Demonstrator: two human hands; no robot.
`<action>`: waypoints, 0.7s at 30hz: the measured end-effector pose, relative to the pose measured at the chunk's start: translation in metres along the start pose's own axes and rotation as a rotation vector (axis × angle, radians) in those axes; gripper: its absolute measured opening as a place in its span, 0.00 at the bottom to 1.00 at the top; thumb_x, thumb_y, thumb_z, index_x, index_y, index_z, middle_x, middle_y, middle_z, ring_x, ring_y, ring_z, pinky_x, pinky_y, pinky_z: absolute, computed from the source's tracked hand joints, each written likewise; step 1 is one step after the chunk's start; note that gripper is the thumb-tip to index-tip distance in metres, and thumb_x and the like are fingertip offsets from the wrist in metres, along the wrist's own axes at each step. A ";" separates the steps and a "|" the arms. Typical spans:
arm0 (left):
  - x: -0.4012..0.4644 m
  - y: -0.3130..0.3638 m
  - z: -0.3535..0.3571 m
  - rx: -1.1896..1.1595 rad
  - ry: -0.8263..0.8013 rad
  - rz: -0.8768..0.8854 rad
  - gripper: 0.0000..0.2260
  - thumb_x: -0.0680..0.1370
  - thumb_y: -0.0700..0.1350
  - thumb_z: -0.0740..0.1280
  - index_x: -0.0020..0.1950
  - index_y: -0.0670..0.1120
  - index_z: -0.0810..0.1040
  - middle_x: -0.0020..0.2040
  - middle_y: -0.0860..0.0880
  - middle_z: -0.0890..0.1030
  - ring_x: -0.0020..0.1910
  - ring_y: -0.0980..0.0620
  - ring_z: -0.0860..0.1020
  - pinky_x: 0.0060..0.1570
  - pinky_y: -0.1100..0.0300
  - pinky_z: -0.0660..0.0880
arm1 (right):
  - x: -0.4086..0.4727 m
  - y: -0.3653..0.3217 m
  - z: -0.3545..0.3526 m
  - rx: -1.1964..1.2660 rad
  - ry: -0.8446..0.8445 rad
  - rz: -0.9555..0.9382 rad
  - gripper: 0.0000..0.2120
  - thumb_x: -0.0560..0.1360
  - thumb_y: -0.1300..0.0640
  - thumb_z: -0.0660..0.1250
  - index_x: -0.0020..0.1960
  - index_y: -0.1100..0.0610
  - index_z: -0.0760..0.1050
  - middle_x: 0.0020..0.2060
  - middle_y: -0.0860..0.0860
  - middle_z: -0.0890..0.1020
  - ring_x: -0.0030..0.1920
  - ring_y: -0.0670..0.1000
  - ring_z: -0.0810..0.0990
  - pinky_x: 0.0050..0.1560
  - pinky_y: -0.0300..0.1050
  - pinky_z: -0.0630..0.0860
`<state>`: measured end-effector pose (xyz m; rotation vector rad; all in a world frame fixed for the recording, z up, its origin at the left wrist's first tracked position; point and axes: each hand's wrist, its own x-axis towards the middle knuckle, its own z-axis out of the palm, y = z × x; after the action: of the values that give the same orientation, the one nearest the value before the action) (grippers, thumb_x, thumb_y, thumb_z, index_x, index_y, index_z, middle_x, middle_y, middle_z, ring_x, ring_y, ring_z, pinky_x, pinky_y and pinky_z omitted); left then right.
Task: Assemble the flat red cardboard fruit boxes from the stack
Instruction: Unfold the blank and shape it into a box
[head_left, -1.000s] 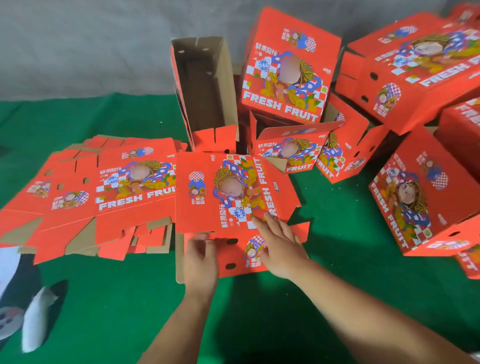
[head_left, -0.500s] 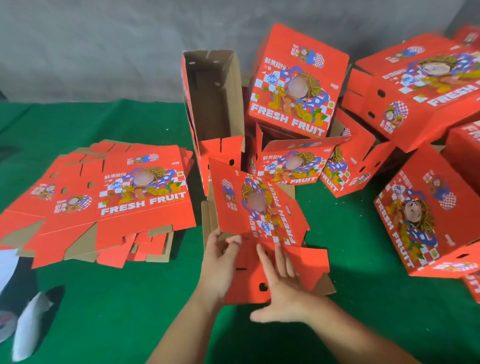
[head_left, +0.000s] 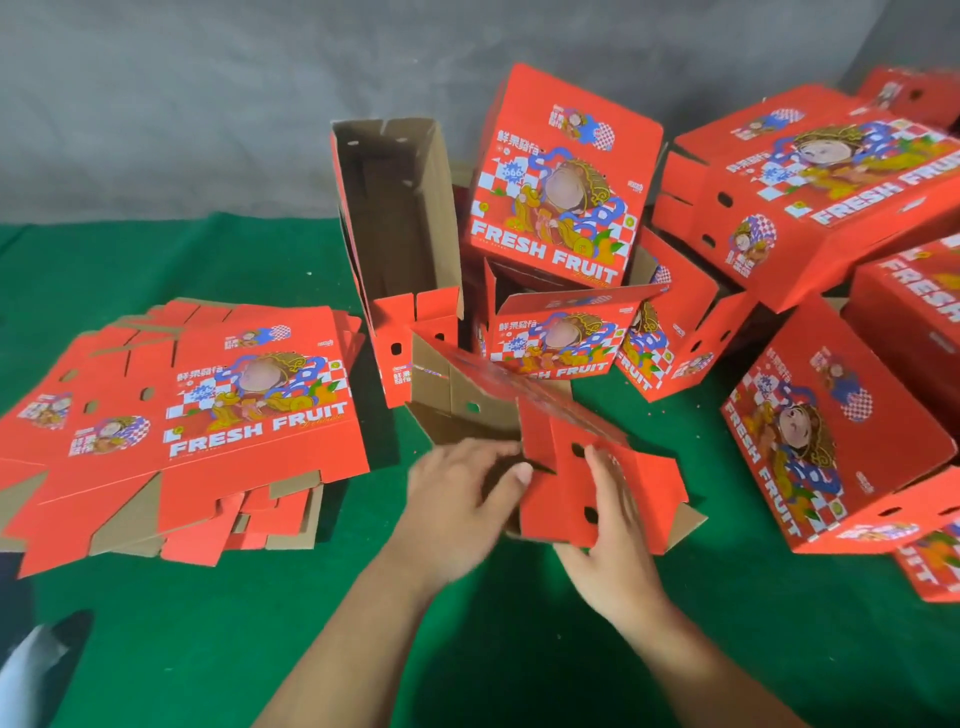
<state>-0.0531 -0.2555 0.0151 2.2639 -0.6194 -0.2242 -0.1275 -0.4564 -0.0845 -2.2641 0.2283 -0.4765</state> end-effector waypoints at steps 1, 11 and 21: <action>0.002 -0.004 -0.004 0.135 0.059 0.005 0.26 0.79 0.69 0.51 0.67 0.60 0.79 0.66 0.62 0.79 0.69 0.55 0.71 0.73 0.52 0.60 | 0.006 0.002 -0.004 0.022 0.017 0.009 0.48 0.72 0.57 0.77 0.84 0.46 0.54 0.81 0.49 0.62 0.82 0.51 0.58 0.78 0.63 0.63; 0.001 -0.017 -0.013 -0.069 -0.046 0.091 0.33 0.67 0.81 0.60 0.65 0.63 0.77 0.66 0.74 0.66 0.77 0.63 0.50 0.74 0.56 0.48 | 0.027 0.004 -0.028 0.086 0.065 0.039 0.40 0.72 0.65 0.79 0.79 0.53 0.67 0.79 0.47 0.67 0.80 0.45 0.63 0.77 0.57 0.67; 0.008 0.012 -0.019 -0.047 0.005 -0.100 0.32 0.68 0.84 0.38 0.50 0.72 0.75 0.46 0.77 0.77 0.60 0.77 0.68 0.72 0.52 0.45 | 0.029 -0.017 -0.037 -0.305 -0.017 -0.163 0.40 0.73 0.64 0.76 0.80 0.48 0.66 0.80 0.46 0.65 0.80 0.54 0.64 0.77 0.58 0.63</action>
<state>-0.0438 -0.2544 0.0371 2.2521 -0.4935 -0.2790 -0.1159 -0.4789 -0.0418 -2.5971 0.1141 -0.5367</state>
